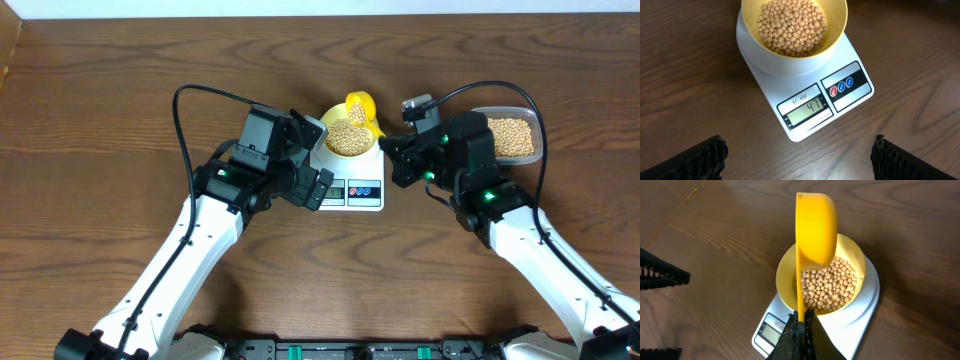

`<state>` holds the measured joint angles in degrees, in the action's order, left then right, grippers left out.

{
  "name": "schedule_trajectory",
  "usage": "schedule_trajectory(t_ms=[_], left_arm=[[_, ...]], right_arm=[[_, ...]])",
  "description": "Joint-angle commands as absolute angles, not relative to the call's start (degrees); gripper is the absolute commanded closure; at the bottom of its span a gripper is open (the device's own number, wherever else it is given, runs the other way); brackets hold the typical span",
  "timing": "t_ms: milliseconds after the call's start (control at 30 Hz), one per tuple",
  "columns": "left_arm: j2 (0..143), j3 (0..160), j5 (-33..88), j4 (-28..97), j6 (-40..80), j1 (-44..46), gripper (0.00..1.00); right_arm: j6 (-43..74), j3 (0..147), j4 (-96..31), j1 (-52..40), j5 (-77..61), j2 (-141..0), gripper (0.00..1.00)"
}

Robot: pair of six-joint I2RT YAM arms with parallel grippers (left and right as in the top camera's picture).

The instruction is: Scoop item into bowl and weigh 50g on scale

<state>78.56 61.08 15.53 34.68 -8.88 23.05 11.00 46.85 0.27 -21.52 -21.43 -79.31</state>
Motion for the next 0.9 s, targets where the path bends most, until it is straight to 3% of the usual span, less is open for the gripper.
schedule_trajectory(t_ms=[0, 867], left_arm=[[78.9, 60.8, 15.2, 34.9, -9.4, 23.1, 0.06], [78.9, 60.8, 15.2, 34.9, -9.4, 23.1, 0.06]], right_arm=[[8.4, 47.1, 0.3, -21.9, -19.5, -79.7, 0.99], [0.4, 47.1, 2.0, -21.9, -19.9, -81.3, 0.99]])
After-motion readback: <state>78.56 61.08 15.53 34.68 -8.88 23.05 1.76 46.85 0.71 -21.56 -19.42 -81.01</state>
